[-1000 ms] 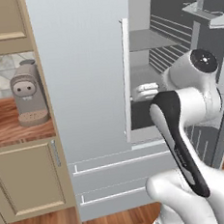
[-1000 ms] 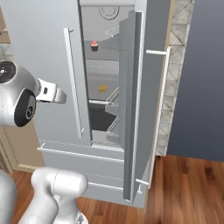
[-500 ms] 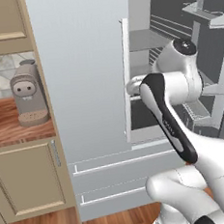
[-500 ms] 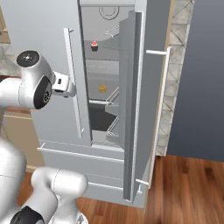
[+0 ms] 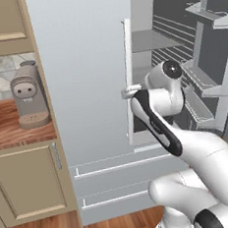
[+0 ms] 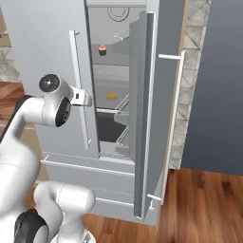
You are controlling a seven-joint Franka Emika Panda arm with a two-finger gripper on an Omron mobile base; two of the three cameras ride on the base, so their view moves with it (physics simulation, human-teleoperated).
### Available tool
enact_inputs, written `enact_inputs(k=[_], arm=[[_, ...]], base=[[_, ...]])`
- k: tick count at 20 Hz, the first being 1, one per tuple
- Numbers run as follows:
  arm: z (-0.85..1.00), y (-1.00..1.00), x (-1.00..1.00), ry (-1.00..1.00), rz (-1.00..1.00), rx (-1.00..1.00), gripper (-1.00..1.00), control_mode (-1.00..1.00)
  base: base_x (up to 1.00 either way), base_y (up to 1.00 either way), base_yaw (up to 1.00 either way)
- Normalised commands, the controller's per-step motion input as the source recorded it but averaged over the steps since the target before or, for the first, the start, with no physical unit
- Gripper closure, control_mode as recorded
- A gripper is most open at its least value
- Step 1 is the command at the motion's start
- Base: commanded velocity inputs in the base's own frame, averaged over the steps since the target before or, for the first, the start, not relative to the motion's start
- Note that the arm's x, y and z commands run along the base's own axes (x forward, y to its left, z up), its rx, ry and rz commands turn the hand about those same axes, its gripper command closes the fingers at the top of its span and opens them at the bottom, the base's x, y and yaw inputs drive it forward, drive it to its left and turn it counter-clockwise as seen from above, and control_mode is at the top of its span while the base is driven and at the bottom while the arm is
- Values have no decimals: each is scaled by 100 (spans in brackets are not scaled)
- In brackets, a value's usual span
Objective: Take the cupcake and cake from the fridge and place them on the empty tray on the dining counter.
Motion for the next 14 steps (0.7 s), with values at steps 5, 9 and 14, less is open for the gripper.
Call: enact_inputs(k=[5, 9, 14], arm=[[0, 0, 100, 8, 0, 2, -100, -100], [-1, 0, 98, 8, 0, 1, -100, -100], [-31, 0, 88, 1, 0, 0, -100, -100]], base=[[0, 0, 0], [0, 0, 0], [0, 0, 0]])
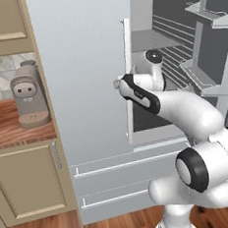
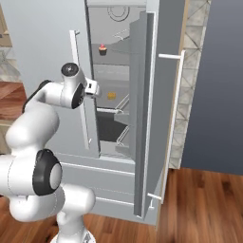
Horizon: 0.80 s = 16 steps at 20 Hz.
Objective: Take the cupcake and cake from the fridge and place them on the empty tray on the dining counter.
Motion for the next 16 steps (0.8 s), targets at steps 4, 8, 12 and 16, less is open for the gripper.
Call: enact_inputs(k=[4, 8, 12, 16], arm=[[-62, 1, 64, -6, 0, -2, 100, -100], [-58, 3, 24, -18, 0, -6, 100, -100], [-76, 11, 0, -75, 0, -17, 100, -100], [-64, 13, 0, -77, 0, -14, 100, -100]], base=[[0, 0, 0], [0, 0, 0], [0, 0, 0], [0, 0, 0]])
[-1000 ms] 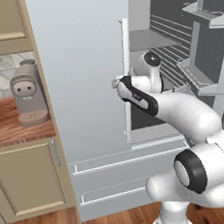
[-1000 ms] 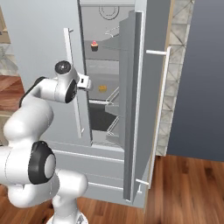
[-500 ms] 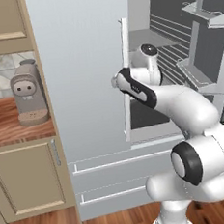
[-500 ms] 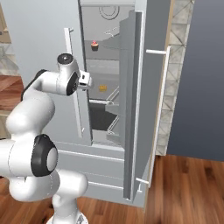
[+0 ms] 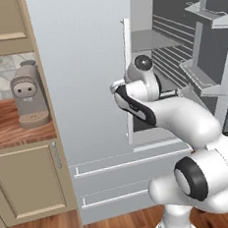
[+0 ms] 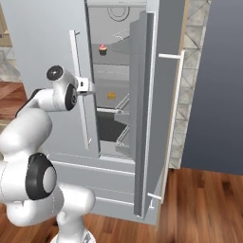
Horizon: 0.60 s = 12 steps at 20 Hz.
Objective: Take the cupcake and cake from the fridge and place them on the empty tray on the dining counter.
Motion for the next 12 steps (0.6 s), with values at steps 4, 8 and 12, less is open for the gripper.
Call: enact_inputs(k=[4, 8, 12], arm=[[-10, 0, 1, -33, 0, -1, 100, -100], [0, 0, 1, -2, 0, 0, 100, -100], [0, 0, -2, 1, 0, 0, 100, -100]], base=[[0, 0, 0], [0, 0, 0], [0, 0, 0]])
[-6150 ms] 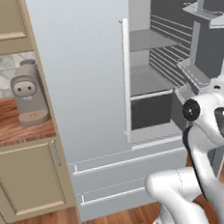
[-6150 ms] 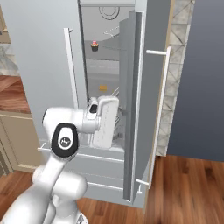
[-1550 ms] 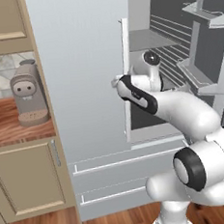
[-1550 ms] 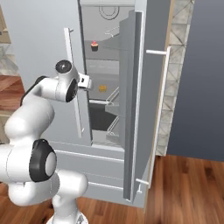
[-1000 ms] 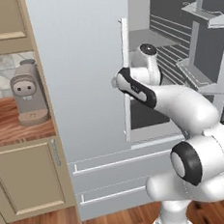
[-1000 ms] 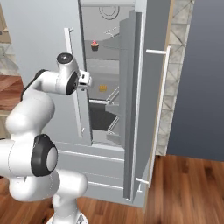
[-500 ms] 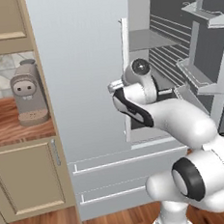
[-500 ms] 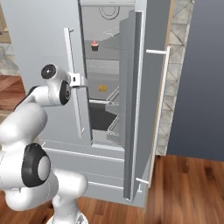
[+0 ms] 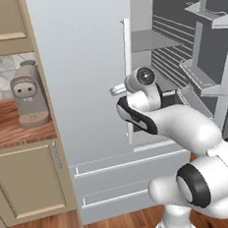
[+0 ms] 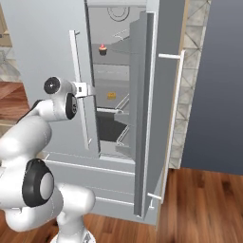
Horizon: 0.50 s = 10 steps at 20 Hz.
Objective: Take the cupcake and cake from the fridge and place them on the empty tray on the dining counter.
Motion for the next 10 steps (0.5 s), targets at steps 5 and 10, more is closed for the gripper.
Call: enact_inputs(k=[5, 10], arm=[[0, 12, -77, 2, 0, 0, 100, -100], [0, 41, -94, 0, 0, 0, 100, -100]], base=[[0, 0, 0], [0, 0, 0]])
